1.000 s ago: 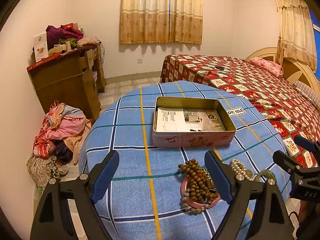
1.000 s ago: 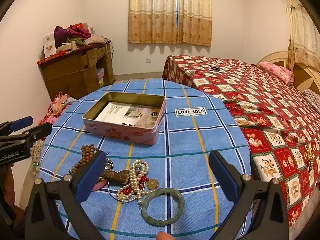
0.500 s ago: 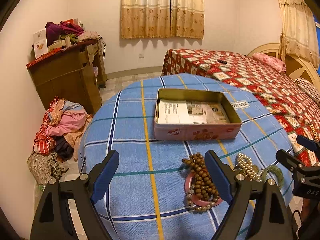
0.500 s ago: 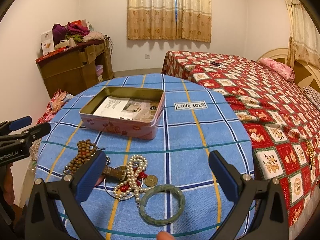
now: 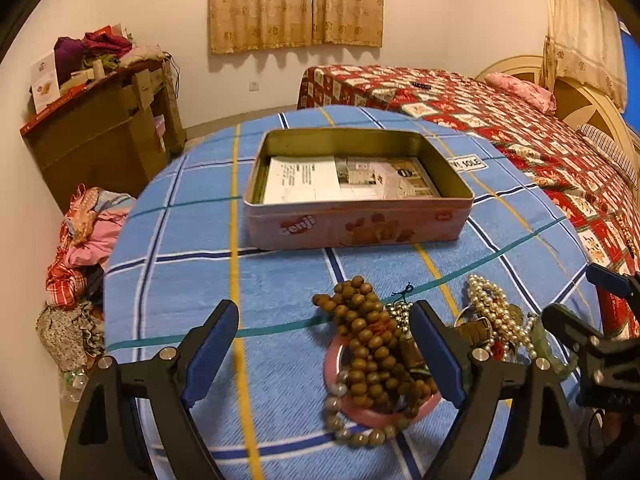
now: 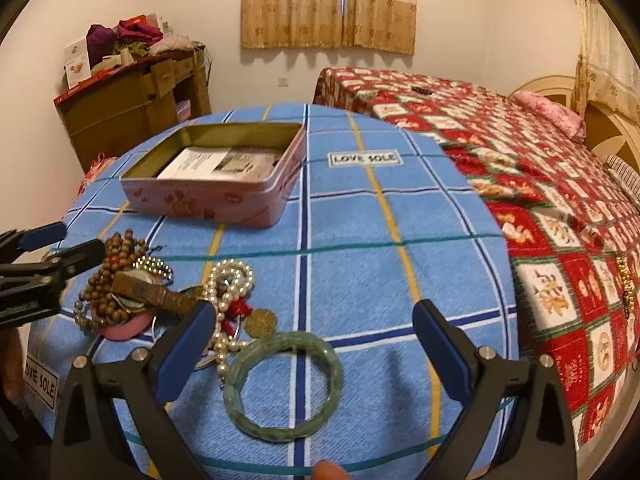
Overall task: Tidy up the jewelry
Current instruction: 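Grasp the brown bead strand with the left tool while the right grasps the jade bangle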
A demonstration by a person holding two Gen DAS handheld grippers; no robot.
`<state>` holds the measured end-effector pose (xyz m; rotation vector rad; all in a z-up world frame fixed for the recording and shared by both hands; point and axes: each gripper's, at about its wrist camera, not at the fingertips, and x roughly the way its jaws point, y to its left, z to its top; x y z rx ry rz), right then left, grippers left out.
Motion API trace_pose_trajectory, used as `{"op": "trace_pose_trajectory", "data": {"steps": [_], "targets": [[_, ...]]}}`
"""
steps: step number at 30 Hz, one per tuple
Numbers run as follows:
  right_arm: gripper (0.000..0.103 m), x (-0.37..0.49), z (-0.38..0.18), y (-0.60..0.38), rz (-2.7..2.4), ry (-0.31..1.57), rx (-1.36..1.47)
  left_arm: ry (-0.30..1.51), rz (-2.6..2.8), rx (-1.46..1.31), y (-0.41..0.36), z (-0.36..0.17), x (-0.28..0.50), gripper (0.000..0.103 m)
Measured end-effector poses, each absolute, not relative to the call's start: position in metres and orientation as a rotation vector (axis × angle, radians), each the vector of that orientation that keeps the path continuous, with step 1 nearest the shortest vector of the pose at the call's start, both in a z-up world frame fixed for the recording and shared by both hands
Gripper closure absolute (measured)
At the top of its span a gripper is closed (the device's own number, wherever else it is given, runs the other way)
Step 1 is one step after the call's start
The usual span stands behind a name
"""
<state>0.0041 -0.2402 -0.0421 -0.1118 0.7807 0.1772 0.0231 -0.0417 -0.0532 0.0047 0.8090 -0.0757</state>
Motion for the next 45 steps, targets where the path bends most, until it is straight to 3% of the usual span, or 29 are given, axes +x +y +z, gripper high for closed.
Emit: {"op": "trace_pose_trajectory", "data": {"steps": [2,4,5,6,8,9,11,23,30,35,39,45], "targets": [[0.003,0.003,-0.043,-0.238,0.186,0.777,-0.115,0.814,-0.1,0.002,-0.044,-0.057,0.026,0.034],[0.003,0.003,-0.045,-0.236,0.19,0.778,-0.121,0.843,-0.14,-0.02,-0.044,-0.062,0.03,0.063],[0.003,0.003,-0.046,-0.236,0.19,0.78,-0.122,0.847,-0.155,-0.035,-0.044,-0.063,0.029,0.067],[0.003,0.004,-0.048,-0.237,0.189,0.784,-0.122,0.841,-0.164,-0.042,-0.043,-0.062,0.027,0.077],[0.009,0.004,-0.048,-0.24,0.183,0.784,-0.123,0.826,-0.169,-0.041,-0.043,-0.058,0.023,0.08],[0.016,0.004,-0.048,-0.242,0.18,0.784,-0.123,0.817,-0.179,-0.049,-0.041,-0.055,0.021,0.084],[0.021,0.004,-0.048,-0.245,0.178,0.786,-0.116,0.805,-0.193,-0.048,-0.041,-0.05,0.016,0.085],[0.023,-0.004,-0.053,-0.246,0.203,0.818,-0.109,0.734,-0.209,-0.056,-0.034,-0.028,0.006,0.086],[0.035,0.001,-0.053,-0.259,0.193,0.843,-0.049,0.735,-0.203,-0.076,-0.027,-0.028,0.007,0.086],[0.052,0.001,-0.063,-0.26,0.192,0.881,-0.068,0.719,-0.208,-0.083,-0.027,-0.023,0.005,0.086],[0.088,-0.001,-0.062,-0.26,0.191,0.865,-0.088,0.708,-0.208,-0.09,-0.026,-0.018,0.004,0.086],[0.091,-0.004,-0.048,-0.266,0.231,0.813,-0.048,0.668,-0.204,-0.097,-0.021,-0.003,-0.001,0.086]]}}
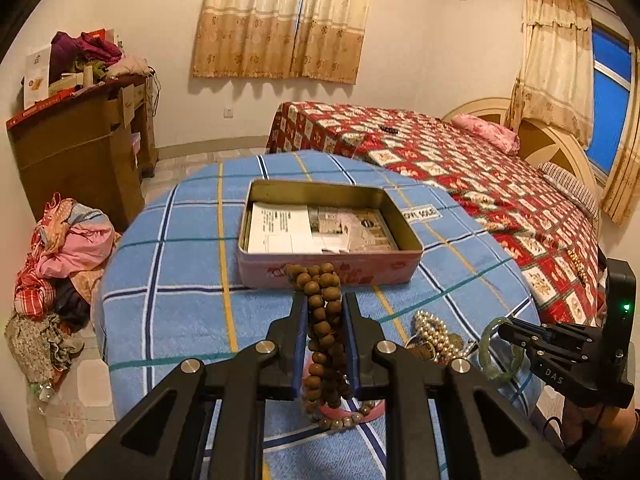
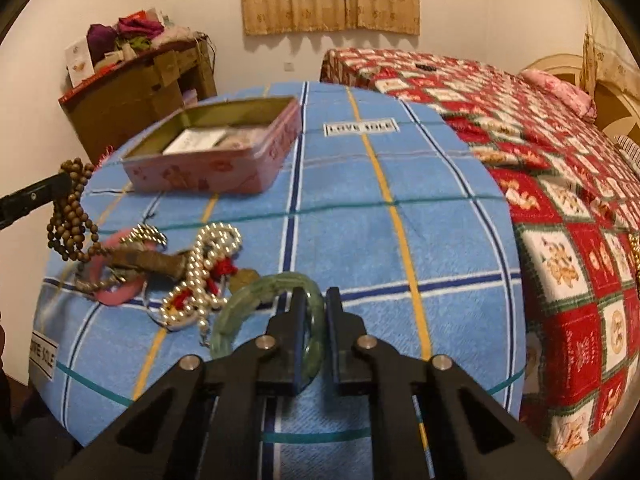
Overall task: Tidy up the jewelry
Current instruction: 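Grasp the brown bead strand with the left tool while the right grasps the jade bangle, then drop the bead strand into the pink tin with the left tool while the right drops the bangle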
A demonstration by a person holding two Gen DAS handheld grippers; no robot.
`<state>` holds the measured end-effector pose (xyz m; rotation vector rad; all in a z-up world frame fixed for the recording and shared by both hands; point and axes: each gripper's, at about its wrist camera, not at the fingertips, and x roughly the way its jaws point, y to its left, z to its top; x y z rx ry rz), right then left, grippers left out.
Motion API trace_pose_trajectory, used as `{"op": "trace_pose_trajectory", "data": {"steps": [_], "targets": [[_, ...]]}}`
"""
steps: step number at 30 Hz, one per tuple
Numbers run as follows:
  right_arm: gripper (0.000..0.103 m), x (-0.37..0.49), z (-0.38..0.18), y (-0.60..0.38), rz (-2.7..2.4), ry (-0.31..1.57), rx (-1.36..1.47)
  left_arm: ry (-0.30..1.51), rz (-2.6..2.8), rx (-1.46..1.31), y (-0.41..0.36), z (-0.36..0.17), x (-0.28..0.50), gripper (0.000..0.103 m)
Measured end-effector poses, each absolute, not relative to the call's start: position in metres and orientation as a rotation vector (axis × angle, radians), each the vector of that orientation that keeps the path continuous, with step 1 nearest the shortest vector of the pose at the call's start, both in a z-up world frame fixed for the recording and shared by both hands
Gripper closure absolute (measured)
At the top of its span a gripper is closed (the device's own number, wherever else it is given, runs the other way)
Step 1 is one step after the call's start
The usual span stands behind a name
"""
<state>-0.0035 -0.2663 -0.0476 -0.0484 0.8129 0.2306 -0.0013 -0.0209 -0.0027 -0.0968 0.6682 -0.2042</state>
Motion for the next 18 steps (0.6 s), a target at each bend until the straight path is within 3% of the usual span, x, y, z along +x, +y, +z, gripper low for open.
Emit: {"op": "trace_pose_trajectory", "data": {"steps": [18], "targets": [[0.091,0.008,-0.014,-0.255,0.285,0.722,-0.028,0.648,-0.157,-0.08,-0.012,0.003,0.008,0.086]]}}
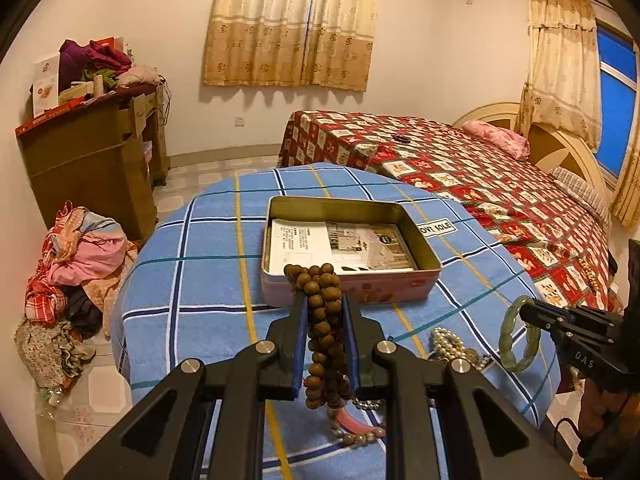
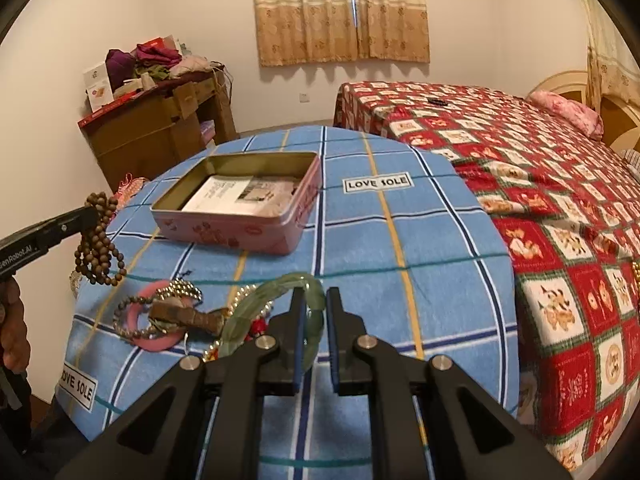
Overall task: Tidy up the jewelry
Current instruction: 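Drop the bead strand into the pink tin with the left tool while the right drops the bangle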
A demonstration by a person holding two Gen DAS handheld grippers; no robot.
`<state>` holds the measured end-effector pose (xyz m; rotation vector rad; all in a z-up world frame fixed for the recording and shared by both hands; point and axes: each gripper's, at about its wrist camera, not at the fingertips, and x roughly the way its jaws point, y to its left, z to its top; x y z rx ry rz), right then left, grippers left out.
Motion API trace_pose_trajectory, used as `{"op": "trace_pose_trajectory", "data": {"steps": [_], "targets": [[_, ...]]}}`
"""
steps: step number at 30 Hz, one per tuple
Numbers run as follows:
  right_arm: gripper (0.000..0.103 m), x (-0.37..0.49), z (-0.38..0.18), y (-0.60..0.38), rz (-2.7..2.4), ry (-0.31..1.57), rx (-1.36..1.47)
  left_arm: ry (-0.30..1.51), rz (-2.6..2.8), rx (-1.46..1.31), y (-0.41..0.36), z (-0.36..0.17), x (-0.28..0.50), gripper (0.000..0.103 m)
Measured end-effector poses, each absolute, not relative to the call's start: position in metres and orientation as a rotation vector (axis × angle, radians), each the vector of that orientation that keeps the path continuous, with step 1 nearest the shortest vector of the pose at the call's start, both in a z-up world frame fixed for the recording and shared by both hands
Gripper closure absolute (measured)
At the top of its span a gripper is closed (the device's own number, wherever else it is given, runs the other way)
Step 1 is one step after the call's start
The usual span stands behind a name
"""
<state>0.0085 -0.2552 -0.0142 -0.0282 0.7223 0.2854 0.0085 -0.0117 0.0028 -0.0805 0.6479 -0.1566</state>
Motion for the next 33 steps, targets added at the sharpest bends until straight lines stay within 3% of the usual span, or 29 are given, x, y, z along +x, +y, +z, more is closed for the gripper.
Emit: {"op": "trace_pose_trajectory", "data": {"steps": [33], "targets": [[0.091,0.102,0.02,-0.202,0.352,0.673,-0.113,0.63,-0.129,-0.017,-0.008,0.018,0.088,0.086]]}}
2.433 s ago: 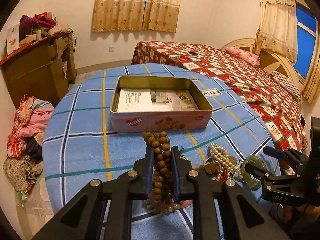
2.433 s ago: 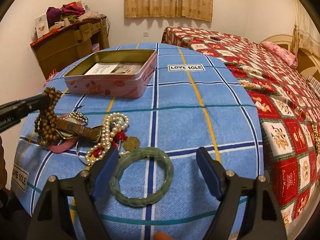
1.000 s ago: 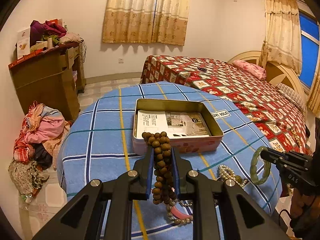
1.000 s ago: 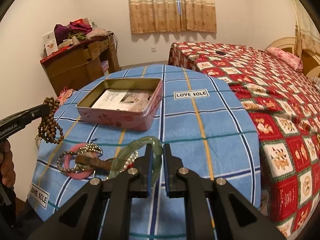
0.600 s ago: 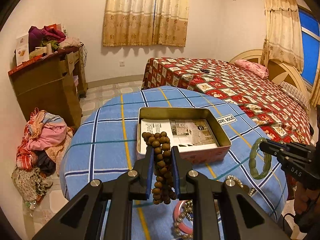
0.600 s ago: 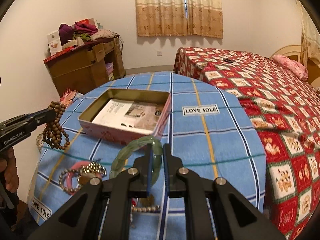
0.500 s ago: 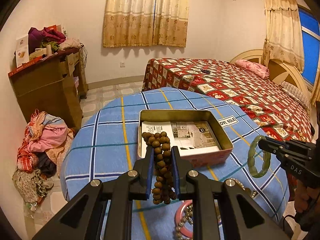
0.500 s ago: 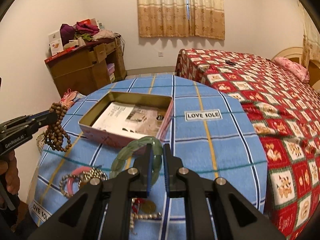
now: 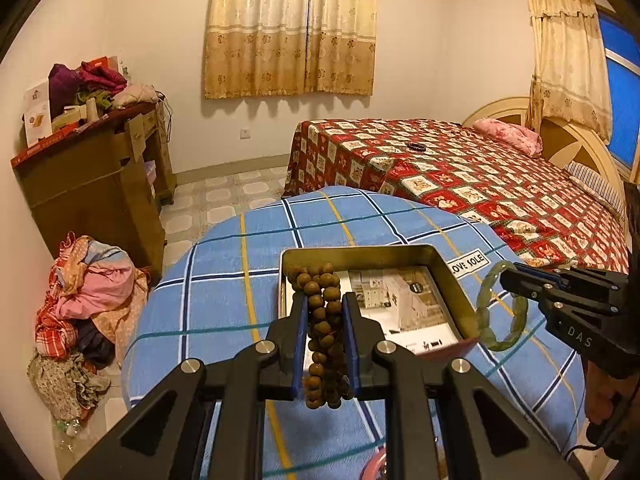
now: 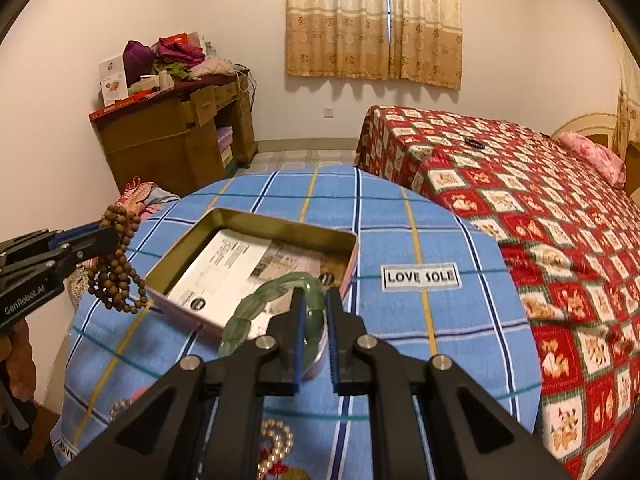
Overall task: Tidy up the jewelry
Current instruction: 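Drop the bead strand into the pink tin with the left tool while the right drops the bangle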
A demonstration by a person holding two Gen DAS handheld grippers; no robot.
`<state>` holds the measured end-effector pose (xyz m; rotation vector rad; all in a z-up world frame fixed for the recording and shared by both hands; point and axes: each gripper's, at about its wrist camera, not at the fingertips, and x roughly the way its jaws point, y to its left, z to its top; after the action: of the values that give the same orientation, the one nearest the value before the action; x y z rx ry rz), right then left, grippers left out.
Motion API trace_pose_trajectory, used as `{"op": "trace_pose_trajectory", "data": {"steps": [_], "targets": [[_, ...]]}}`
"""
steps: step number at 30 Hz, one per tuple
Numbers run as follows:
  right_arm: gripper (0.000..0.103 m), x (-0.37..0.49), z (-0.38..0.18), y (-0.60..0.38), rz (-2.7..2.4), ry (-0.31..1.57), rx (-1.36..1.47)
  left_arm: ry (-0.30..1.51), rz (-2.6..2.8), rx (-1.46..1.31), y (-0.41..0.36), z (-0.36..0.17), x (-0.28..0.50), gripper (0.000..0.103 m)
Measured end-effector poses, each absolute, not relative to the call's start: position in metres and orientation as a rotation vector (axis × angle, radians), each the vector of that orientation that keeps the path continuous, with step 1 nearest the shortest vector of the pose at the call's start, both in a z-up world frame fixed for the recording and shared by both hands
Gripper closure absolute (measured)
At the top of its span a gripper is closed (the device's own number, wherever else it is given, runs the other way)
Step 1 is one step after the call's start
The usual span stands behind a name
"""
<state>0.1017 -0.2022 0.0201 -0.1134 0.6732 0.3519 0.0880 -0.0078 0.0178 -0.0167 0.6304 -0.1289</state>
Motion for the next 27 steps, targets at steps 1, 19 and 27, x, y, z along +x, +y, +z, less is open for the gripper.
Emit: {"op": "trace_pose_trajectory", "data": {"steps": [1,19,27], "targets": [[0.091,0.105,0.021,-0.201,0.351,0.672,-0.117,0.632,-0.128,-0.01,-0.009,0.018,0.093,0.086],[0.091,0.157,0.002,-0.176,0.335,0.72,-0.166,0.701,-0.106,0.046,-0.009,-0.005,0.142,0.086],[0.091,0.169,-0.011,-0.175,0.322,0.753,-0.167,0.729,-0.105,0.05,-0.009,-0.016,0.151,0.086]]}}
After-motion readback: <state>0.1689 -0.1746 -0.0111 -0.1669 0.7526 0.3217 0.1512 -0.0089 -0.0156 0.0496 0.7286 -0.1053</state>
